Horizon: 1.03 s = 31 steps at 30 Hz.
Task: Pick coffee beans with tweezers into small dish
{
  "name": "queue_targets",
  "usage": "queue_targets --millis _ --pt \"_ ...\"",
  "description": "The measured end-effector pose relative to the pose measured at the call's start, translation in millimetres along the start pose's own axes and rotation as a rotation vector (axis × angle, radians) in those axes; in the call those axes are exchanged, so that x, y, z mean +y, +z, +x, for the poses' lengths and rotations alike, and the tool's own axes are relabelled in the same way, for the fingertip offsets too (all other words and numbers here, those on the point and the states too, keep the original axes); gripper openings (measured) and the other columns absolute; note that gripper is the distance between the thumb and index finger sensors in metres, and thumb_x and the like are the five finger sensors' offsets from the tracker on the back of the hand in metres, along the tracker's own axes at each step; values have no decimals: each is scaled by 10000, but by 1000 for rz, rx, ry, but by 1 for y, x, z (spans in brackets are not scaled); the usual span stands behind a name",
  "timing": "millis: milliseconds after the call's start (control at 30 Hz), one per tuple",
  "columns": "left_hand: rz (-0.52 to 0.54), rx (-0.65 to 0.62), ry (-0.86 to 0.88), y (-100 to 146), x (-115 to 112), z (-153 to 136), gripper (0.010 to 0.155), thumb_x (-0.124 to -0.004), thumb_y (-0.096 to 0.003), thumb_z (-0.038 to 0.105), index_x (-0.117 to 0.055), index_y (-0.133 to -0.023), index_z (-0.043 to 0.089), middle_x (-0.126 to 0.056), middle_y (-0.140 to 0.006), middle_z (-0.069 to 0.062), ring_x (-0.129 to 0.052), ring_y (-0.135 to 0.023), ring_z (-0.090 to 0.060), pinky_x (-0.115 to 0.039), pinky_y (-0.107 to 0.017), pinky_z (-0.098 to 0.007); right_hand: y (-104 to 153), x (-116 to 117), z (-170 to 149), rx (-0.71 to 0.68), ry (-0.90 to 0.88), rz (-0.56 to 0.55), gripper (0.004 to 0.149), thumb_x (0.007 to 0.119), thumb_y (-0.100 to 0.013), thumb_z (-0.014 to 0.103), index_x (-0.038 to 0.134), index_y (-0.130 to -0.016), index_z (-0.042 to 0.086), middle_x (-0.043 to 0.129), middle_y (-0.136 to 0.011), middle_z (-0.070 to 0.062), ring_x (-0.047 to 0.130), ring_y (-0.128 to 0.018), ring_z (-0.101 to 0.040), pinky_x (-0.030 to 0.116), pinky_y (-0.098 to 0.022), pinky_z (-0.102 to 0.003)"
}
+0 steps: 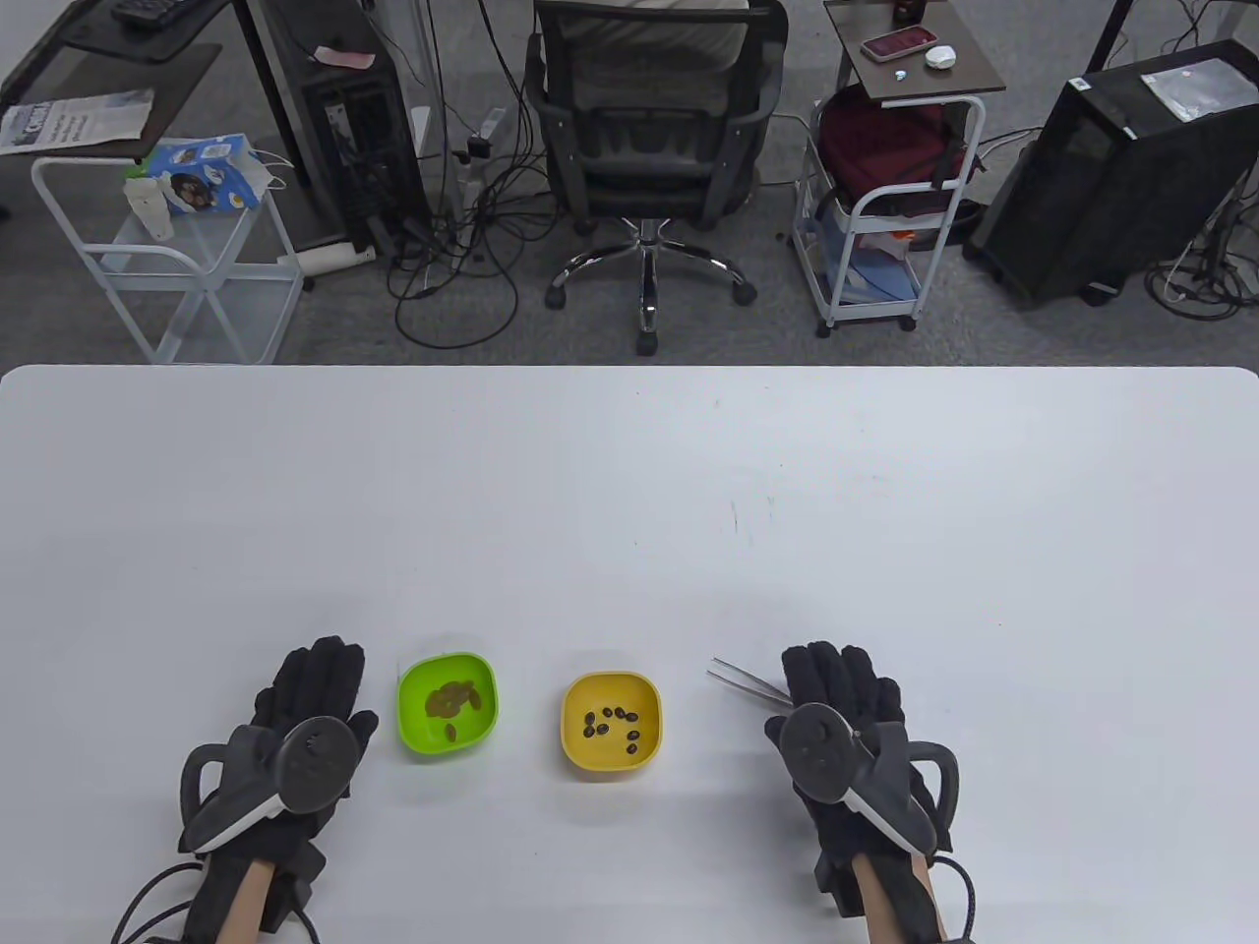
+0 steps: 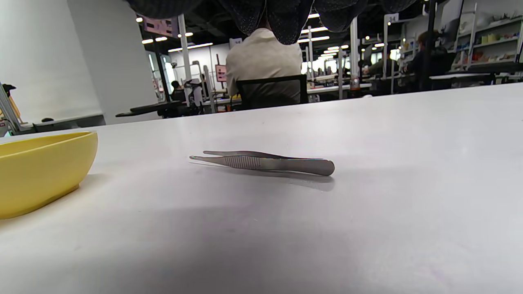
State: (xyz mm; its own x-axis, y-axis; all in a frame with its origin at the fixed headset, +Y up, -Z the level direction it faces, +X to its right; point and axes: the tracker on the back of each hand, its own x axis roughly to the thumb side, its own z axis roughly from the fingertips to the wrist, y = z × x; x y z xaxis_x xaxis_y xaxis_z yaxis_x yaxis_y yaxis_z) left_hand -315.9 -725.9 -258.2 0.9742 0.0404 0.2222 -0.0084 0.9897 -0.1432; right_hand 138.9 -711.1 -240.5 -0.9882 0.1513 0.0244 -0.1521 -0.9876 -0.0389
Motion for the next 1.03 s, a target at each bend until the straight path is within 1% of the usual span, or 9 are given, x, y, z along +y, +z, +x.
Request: queue_targets --millis 67,300,1033 --pt "-1 1 -8 0 0 0 701 -399 -621 362 -256 -1212 13 -274 -1283 -289 -396 -1149 -571 -470 -776 -685 0 1 -2 11 0 7 710 551 -493 419 372 -1126 152 386 -1231 -172 363 -1107 -494 383 -787 -649" --pt "1 -3 -10 0 0 1 702 -398 -621 363 -253 -1212 14 -270 -1284 -287 -397 -1146 -579 -469 -775 -686 -3 4 -8 42 -29 30 706 551 -493 420 379 -1126 158 381 -1234 -169 356 -1110 -494 375 -790 -650" --pt "-4 -12 11 0 1 0 707 -399 -623 374 -242 -1214 19 -260 -1288 -280 -391 -1149 -581 -468 -776 -693 -5 7 -4 26 -17 52 690 554 -496 418 390 -1123 180 415 -1230 -170 388 -1106 -508 394 -787 -656"
